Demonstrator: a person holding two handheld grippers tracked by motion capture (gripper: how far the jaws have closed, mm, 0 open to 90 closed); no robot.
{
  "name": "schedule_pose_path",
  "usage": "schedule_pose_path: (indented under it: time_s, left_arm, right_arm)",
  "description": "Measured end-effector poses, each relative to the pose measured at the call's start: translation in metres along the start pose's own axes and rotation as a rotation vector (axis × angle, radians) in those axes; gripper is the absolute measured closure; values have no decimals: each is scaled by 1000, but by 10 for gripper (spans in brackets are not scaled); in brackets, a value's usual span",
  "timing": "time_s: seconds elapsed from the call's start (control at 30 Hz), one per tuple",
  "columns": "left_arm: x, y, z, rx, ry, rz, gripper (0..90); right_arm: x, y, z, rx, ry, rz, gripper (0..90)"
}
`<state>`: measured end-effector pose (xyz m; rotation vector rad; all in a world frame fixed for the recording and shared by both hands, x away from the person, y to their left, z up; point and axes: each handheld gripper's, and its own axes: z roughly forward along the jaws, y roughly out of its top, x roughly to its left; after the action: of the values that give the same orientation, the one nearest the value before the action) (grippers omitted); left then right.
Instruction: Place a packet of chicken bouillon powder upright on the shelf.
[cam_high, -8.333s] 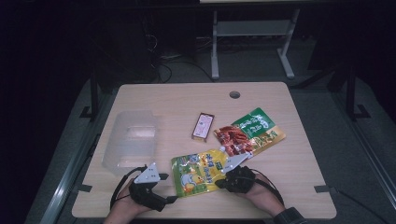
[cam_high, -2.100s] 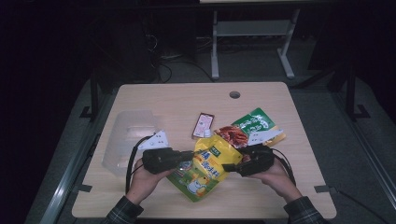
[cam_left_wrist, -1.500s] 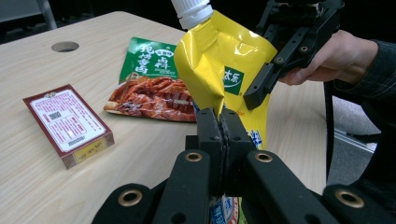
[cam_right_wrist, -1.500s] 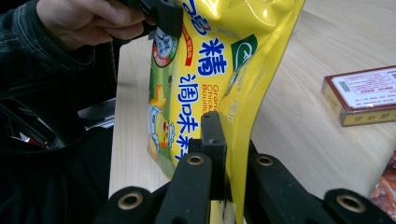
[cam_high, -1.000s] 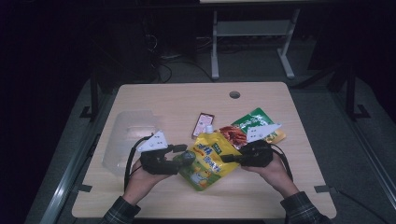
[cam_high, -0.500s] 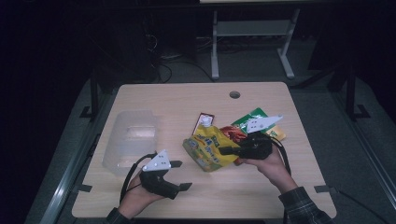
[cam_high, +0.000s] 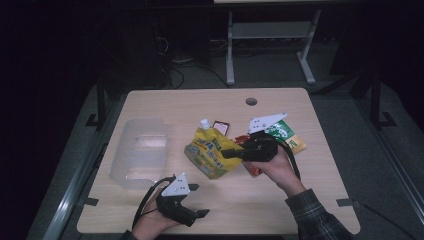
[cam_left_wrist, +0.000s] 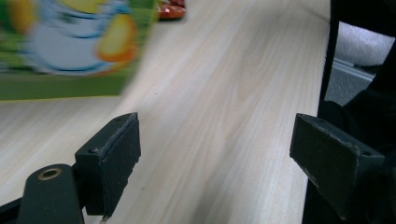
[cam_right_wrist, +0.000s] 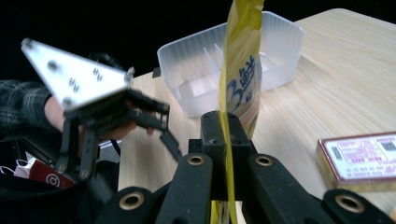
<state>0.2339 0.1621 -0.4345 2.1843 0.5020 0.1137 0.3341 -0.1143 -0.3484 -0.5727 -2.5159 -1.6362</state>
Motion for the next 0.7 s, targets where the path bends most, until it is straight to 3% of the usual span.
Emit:
schedule_pose_path:
  time_s: [0.13, 0.23, 0.4, 0.7]
  left_arm:
    - [-6, 0, 9, 21, -16, 29, 156]
    - [-7, -1, 12, 25, -21, 20, 156]
    - [-8, -1, 16, 26, -20, 49, 156]
    - [-10, -1, 22, 40, -24, 59, 157]
  right_arm:
    - [-2, 10, 8, 4, 9, -8, 900]
    - [-3, 17, 12, 9, 11, -16, 900]
    - [-2, 34, 21, 19, 18, -29, 900]
    - [1, 68, 40, 40, 26, -56, 900]
